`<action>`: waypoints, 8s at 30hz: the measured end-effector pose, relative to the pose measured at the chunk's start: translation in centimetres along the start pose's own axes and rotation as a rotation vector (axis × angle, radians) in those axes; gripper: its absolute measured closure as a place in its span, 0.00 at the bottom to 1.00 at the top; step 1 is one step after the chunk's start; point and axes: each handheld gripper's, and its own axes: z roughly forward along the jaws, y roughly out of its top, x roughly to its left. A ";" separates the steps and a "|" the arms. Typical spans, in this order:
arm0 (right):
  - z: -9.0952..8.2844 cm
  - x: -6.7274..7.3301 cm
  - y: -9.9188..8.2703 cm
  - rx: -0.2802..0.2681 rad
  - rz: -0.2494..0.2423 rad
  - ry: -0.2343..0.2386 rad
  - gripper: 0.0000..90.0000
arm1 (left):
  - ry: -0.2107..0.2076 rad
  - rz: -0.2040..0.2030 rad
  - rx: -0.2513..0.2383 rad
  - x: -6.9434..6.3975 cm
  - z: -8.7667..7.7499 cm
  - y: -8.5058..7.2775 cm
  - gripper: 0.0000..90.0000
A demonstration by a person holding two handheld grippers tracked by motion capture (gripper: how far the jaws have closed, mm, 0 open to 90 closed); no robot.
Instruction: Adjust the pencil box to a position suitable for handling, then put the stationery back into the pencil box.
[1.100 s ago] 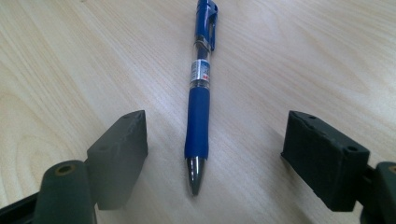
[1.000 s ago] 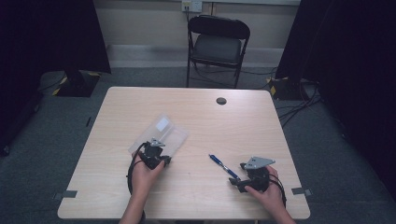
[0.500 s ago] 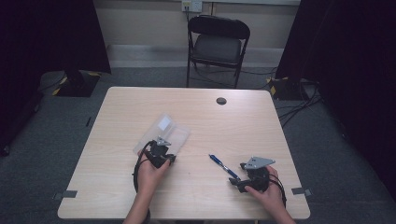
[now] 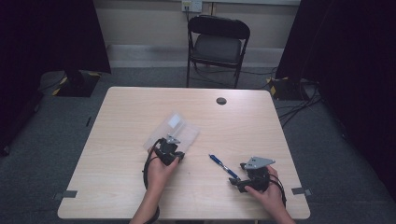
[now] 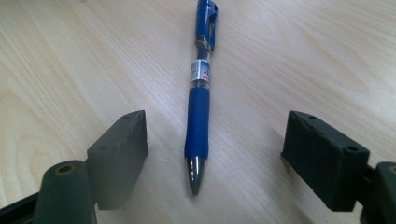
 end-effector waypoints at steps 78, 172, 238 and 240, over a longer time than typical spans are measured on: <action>0.3 2.7 0.9 -0.034 -0.094 0.341 0.89 | -0.220 0.190 -0.114 -5.2 -2.3 -1.4 0.30; -0.8 -0.5 -0.7 0.010 -0.039 0.038 0.18 | -0.287 0.305 -0.008 -8.2 1.2 -0.8 0.89; -0.8 -0.4 -0.8 0.008 -0.039 0.043 0.18 | 0.048 -0.023 -0.102 2.7 2.2 5.3 0.69; -0.8 -0.4 -0.8 0.009 -0.042 0.043 0.18 | 0.026 -0.023 -0.125 2.3 1.6 5.2 0.65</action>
